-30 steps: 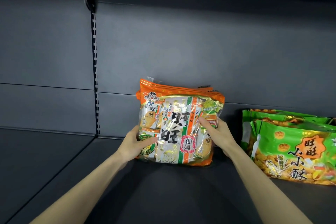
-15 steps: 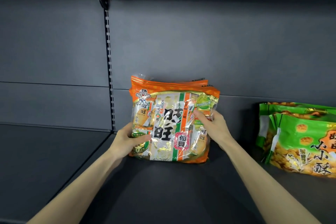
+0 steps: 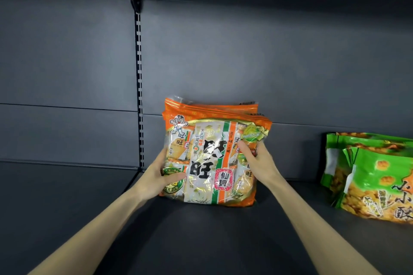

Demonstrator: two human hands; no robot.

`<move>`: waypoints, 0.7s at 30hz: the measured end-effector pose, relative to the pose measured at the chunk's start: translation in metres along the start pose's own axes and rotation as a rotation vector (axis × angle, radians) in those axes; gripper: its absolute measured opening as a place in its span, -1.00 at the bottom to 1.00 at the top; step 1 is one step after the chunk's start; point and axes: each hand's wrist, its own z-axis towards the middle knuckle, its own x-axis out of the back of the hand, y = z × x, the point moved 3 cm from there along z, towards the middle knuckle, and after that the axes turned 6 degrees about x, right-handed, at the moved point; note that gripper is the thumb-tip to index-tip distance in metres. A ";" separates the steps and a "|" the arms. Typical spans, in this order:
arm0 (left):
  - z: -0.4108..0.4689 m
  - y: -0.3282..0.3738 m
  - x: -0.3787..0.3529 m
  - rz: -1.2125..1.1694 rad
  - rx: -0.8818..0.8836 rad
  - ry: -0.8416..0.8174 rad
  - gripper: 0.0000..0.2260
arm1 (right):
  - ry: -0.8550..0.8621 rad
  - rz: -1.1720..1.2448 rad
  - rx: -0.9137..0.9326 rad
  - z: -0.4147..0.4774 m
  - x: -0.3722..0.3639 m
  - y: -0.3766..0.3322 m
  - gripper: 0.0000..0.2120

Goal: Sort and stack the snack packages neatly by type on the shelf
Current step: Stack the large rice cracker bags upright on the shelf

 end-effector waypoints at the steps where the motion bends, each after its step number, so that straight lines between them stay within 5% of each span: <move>1: -0.001 -0.002 0.000 -0.001 -0.007 0.007 -0.32 | 0.006 0.019 0.020 0.001 -0.002 -0.001 -0.73; 12: -0.002 -0.016 -0.002 0.049 0.049 -0.006 -0.20 | -0.022 0.001 -0.016 0.015 -0.016 -0.005 -0.49; 21: -0.001 -0.027 0.000 0.156 0.083 -0.016 -0.07 | -0.330 0.095 -0.183 -0.002 0.001 0.005 -0.28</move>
